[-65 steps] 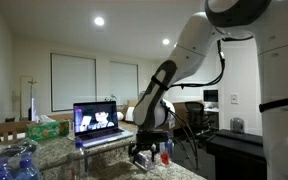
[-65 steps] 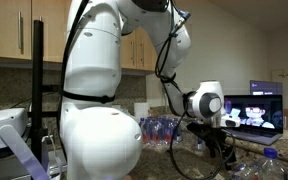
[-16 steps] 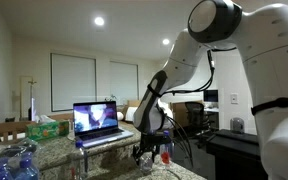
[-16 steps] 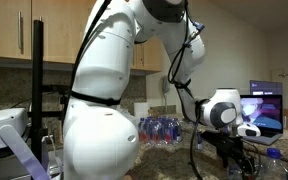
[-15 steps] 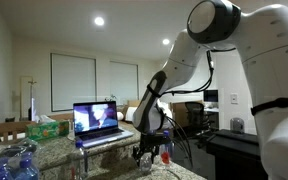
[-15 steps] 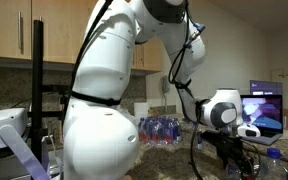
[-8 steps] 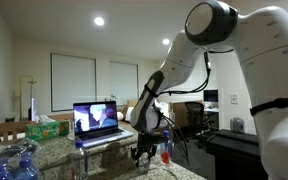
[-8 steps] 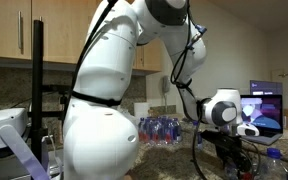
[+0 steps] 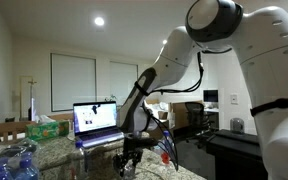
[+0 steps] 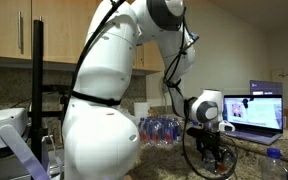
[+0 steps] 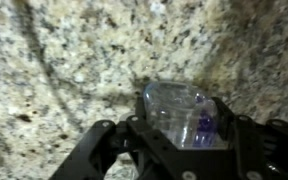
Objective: Move the three empty water bottles to the right
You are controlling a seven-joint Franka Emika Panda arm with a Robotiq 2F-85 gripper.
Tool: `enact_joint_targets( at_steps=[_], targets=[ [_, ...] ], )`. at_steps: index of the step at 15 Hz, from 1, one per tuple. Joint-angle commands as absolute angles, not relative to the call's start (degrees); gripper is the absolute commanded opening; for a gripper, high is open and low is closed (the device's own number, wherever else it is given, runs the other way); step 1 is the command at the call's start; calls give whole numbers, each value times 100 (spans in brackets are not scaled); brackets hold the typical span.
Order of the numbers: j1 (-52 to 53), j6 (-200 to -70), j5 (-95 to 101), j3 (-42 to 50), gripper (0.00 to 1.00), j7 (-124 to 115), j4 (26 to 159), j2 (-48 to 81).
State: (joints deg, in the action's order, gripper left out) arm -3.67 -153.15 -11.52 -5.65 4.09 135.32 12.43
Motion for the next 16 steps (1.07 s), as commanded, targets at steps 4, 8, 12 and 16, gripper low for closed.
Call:
enact_joint_targets(
  at_steps=[4,8,12,16],
  targets=[
    [-140,-14837,-2086,-1317,40,1559,13681,1392],
    [-82,-14720,-3070,-1522,40,1891,14064,1189],
    [0,-14783,-4495,-1626,40,2368,14608,888],
    [343,-14765,-5207,-1475,40,2208,15062,513]
  ],
)
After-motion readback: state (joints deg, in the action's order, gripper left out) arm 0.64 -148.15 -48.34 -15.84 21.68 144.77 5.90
